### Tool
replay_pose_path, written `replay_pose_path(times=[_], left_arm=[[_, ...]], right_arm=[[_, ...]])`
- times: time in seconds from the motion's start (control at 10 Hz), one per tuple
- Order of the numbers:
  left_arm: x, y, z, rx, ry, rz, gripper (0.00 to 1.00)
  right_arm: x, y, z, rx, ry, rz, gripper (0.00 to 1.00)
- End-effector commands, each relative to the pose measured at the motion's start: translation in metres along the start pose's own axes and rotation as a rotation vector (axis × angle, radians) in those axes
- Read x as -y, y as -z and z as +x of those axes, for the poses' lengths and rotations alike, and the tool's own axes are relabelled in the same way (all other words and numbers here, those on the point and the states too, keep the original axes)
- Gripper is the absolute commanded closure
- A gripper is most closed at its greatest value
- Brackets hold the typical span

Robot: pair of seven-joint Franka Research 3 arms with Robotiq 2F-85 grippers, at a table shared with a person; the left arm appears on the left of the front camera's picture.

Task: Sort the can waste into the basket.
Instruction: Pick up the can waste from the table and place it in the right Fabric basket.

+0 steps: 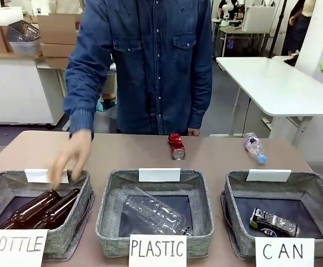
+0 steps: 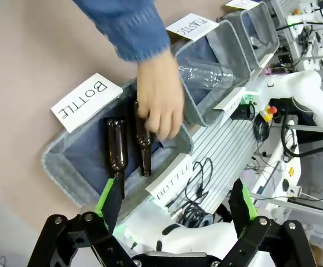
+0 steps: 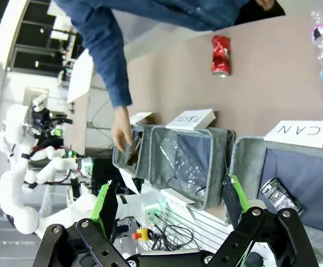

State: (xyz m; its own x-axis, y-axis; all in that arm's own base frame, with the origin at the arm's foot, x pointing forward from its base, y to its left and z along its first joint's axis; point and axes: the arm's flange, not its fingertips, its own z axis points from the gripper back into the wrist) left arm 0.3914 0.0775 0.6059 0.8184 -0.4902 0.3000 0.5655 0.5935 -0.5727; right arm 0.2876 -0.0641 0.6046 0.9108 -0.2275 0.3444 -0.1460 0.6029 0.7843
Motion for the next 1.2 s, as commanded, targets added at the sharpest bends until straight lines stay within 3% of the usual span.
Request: replay_pose_path(times=[0.0, 0.4, 0.6, 0.7, 0.8, 0.9, 1.0, 1.1], left_arm=[[-0.002, 0.0, -0.003, -0.003, 0.019, 0.012, 0.0], [-0.002, 0.0, -0.003, -0.003, 0.019, 0.012, 0.0], [-0.002, 0.0, -0.003, -0.003, 0.019, 0.012, 0.0], [-0.002, 0.0, -0.003, -0.003, 0.019, 0.012, 0.0], [-0.002, 0.0, -0.003, -0.003, 0.019, 0.012, 0.0], [-0.002, 0.0, -0.003, -0.003, 0.019, 0.012, 0.0], [-0.002, 0.0, -0.003, -0.003, 0.019, 0.012, 0.0], [-0.002, 0.0, -0.003, -0.003, 0.019, 0.012, 0.0]], right_arm=[[0.001, 0.001, -0.001, 0.006, 0.002, -0.011, 0.0], [0.0, 0.0, 0.0, 0.0, 0.0, 0.0, 0.0], [-0.01, 0.077, 0.054, -0.061, -0.181, -0.198, 0.0], [-0.013, 0.113, 0.072, -0.101, -0.256, -0.207, 0.0], [-0.017, 0.147, 0.08, -0.108, -0.318, -0.311, 0.0], [-0.03, 0.176, 0.079, -0.088, -0.374, -0.322, 0.0], [-0.022, 0.128, 0.051, -0.109, -0.239, -0.211, 0.0], [-0.022, 0.128, 0.051, -0.109, -0.239, -0.211, 0.0]])
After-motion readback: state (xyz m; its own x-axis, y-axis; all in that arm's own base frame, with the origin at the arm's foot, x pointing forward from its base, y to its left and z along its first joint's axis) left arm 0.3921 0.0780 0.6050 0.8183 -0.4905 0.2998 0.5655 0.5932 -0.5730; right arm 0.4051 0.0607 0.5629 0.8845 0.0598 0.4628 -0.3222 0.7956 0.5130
